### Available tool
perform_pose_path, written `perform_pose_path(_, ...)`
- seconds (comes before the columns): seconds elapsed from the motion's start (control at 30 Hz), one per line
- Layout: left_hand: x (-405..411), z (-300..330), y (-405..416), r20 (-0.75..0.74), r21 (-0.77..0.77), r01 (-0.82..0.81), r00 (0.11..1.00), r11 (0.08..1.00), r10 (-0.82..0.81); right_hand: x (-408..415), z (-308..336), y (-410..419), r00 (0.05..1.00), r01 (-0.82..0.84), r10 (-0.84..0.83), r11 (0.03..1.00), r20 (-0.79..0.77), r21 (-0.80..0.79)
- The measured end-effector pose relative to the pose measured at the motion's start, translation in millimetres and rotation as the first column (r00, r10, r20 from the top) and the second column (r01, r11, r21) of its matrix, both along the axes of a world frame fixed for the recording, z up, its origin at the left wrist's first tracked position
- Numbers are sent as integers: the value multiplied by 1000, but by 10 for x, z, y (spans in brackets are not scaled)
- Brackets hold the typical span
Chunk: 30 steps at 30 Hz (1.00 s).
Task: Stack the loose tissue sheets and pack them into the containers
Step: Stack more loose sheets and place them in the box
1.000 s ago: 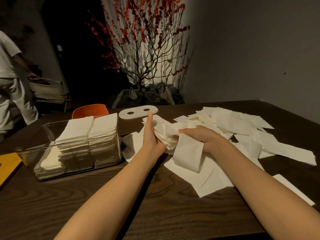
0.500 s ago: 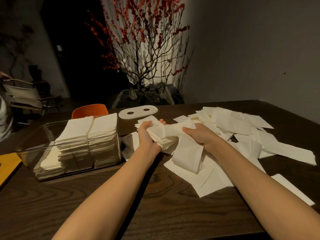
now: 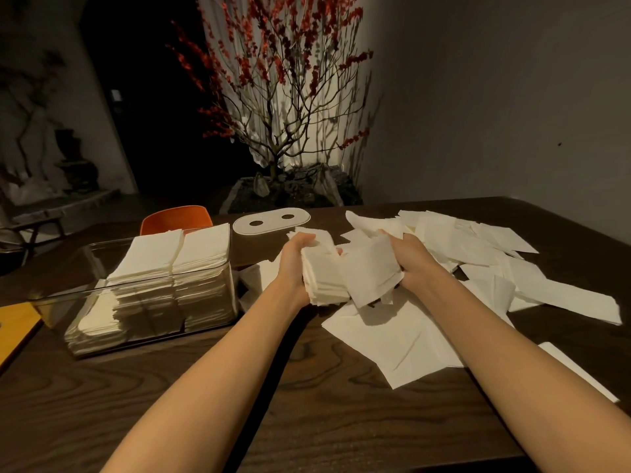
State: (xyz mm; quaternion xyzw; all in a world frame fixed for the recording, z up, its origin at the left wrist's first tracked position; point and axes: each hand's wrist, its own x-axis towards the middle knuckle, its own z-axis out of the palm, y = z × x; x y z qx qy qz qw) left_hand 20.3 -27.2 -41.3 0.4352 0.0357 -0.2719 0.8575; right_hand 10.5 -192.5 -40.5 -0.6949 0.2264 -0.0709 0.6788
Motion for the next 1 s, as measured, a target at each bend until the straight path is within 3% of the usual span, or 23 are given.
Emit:
perform_pose_path(0.1, -35, 44, -36, 89, 185, 106, 988, 977, -124, 15, 16, 3, 999, -39, 39, 999, 18, 14)
perform_pose_path(0.23, -24, 33, -115, 34, 330, 270, 954, 905, -297, 42, 19, 87, 998, 0, 9, 988, 61, -152)
perform_pose_path(0.43, -27, -37, -182, 76, 273, 278, 948, 921, -309, 96, -26, 173, 984, 110, -52, 931, 170, -348)
perform_pose_path(0.6, -90, 11, -186, 119, 276, 308, 929, 910, -351, 117, -44, 185, 975, 171, -94, 894, 199, -414)
perform_pose_path(0.73, -77, -6, -161, 112, 397, 378, 885, 837, -452, 135, -51, 185, 969, 194, -106, 884, 222, -425)
perform_pose_path(1.0, -4, -47, -127, 96, 228, 379, 908, 897, -408, 142, -45, 70, 988, 123, -95, 958, 119, -259)
